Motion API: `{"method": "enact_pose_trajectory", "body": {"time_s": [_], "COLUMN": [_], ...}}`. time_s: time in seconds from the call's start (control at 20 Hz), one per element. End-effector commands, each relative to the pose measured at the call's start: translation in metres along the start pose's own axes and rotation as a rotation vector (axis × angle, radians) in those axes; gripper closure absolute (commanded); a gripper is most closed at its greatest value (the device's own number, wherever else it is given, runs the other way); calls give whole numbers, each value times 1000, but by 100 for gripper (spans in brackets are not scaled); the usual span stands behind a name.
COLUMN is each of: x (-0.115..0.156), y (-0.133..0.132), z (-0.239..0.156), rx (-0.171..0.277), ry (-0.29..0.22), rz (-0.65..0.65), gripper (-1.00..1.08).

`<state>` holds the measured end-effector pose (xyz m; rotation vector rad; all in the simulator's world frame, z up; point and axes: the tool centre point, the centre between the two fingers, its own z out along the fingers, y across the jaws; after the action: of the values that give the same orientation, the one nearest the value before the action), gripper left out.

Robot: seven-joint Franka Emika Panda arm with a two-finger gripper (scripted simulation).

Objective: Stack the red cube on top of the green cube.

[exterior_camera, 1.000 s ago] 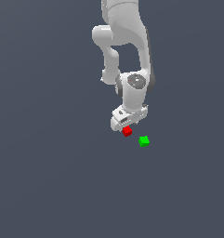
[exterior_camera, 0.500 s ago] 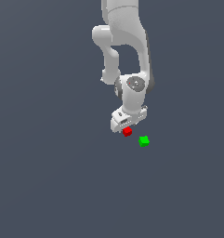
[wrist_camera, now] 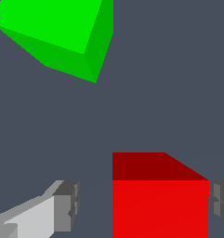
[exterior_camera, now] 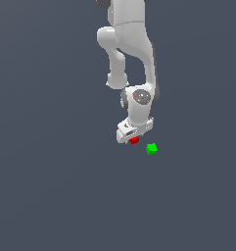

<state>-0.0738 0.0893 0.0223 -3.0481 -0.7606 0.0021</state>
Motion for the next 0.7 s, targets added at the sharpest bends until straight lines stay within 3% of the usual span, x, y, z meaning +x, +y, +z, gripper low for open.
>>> {"method": "enact_pose_trajectory", "body": {"time_s": [0.0,0.05,0.65], "x": [1,1,1], "y": [0,0,0], "z": [2,2,1], "rx": [-1,-1,-1], "ry": [1,1,1], "rz": [0,0,0], "gripper": [-92,108,108]}}
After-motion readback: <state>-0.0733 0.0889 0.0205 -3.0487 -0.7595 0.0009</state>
